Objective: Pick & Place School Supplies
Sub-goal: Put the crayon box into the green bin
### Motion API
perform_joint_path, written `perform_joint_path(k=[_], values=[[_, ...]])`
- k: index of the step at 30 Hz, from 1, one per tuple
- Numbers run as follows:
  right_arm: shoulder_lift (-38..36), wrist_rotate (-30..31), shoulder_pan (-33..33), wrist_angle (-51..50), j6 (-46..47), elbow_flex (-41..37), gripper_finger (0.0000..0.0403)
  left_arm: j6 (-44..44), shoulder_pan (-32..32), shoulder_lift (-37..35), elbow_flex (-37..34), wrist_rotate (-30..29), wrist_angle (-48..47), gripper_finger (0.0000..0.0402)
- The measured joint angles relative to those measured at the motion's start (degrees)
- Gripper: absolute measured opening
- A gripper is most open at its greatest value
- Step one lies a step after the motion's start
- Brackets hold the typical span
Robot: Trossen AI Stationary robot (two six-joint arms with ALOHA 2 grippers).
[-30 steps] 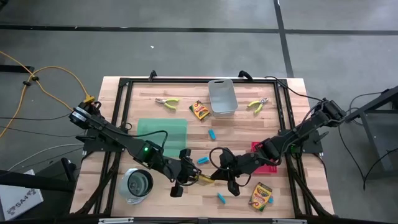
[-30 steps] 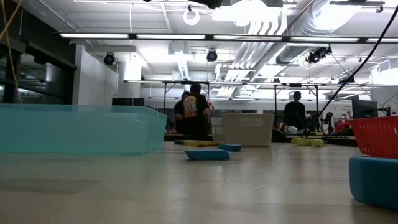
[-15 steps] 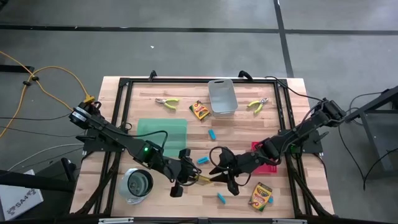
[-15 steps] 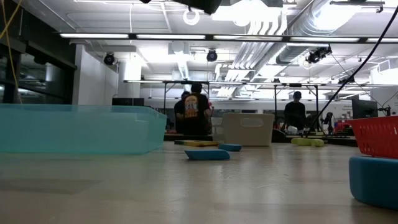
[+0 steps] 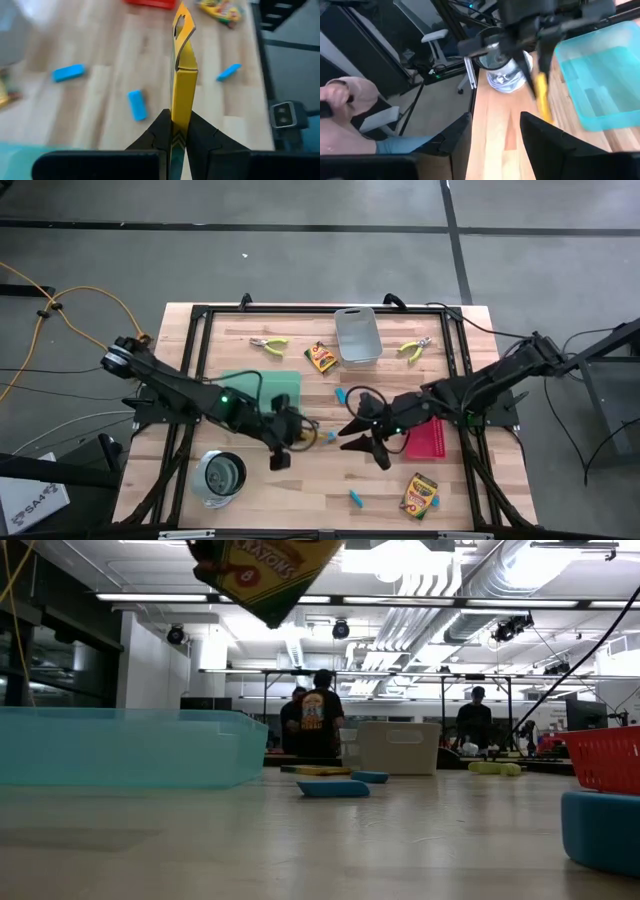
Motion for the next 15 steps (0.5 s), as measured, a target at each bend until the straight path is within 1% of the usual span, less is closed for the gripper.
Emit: perform_joint_path(k=[3,5,9,15], values=[[-0.66,0.39,-0.08,-1.87,-0.01,0.0,0.0154,-2.78,1.57,-3.03,0.01,-3.11,-5.63,0.0024],[-0.56,0.41,0.08,-2.96,-0.02,-0.05,0.0152,-5.59,3.3,-4.83,0.02,-4.05,-9.35,0.0024],[0.42,0.86,0.42,-3.31,-0.57,-0.06,0.0152,-12.04,7.1,-7.4,0.01,-4.61,-15.68,0.0024],[2.66,3.83,0.46,-3.96,-4.51,-0.08,0.0152,-20.76,12.16,-8.74,0.0,-3.88,-22.19,0.0024]])
